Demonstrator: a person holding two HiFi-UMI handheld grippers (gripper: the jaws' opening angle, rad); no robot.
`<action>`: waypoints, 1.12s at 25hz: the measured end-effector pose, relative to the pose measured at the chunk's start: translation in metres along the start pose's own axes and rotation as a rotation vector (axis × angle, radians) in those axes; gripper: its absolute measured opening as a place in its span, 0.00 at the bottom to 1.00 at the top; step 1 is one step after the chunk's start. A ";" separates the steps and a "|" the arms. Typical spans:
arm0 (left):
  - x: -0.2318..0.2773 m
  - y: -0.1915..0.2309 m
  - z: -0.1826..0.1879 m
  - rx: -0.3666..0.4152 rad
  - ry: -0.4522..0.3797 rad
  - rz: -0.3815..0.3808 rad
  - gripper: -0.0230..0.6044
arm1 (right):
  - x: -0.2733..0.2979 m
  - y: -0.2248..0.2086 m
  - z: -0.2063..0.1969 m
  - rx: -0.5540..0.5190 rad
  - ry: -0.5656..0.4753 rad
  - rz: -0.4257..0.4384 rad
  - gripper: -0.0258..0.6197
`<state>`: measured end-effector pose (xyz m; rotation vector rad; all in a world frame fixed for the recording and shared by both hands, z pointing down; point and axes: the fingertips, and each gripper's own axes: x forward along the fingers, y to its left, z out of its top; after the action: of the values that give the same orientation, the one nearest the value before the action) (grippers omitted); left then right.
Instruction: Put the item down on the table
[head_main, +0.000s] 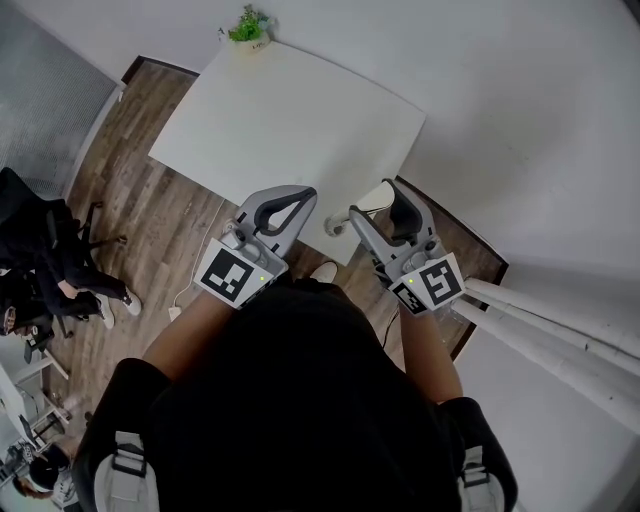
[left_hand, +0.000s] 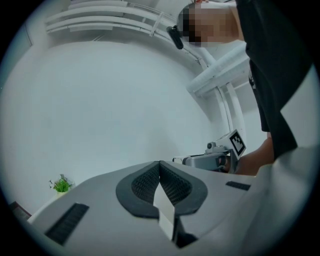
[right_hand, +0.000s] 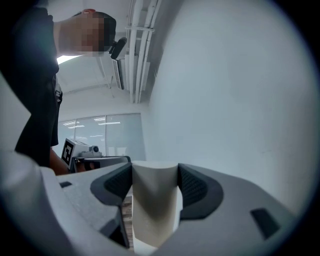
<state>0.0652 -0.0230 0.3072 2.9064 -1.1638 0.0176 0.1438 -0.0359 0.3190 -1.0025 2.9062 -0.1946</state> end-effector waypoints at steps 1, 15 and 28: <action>0.003 0.003 -0.001 -0.003 0.004 0.001 0.03 | 0.002 -0.004 0.000 0.002 0.001 0.000 0.48; 0.058 0.072 -0.005 -0.003 -0.013 -0.058 0.03 | 0.056 -0.061 -0.012 -0.012 0.056 -0.072 0.48; 0.095 0.136 -0.034 -0.053 0.017 -0.129 0.03 | 0.110 -0.108 -0.072 -0.041 0.320 -0.125 0.48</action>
<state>0.0403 -0.1863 0.3431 2.9223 -0.9573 0.0097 0.1162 -0.1813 0.4039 -1.2696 3.1403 -0.3318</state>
